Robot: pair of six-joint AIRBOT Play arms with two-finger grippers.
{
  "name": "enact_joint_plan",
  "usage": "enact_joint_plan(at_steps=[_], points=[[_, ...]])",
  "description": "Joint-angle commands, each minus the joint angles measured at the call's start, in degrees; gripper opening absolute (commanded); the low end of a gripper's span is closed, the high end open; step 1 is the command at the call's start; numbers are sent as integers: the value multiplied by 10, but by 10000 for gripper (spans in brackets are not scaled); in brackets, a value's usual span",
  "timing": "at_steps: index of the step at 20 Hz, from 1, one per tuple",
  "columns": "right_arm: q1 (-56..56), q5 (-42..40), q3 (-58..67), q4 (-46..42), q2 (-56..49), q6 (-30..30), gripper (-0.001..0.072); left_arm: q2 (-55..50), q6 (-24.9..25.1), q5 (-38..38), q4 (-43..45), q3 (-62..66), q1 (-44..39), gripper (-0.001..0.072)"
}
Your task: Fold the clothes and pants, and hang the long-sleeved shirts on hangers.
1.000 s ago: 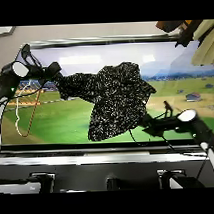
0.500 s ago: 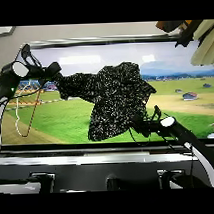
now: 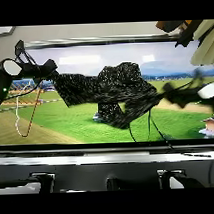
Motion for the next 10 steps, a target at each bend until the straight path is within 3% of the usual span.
enact_joint_plan(at_steps=[1,5,10], points=[[-111,85,172,-82,6,0,38,9,0,-82,1,0,0,23],[-137,71,238,-114,-2,1,38,8,0,-150,0,-1,-10,22],[-137,131,238,-40,-83,-24,43,-9,-3,-152,0,-12,-75,23]])
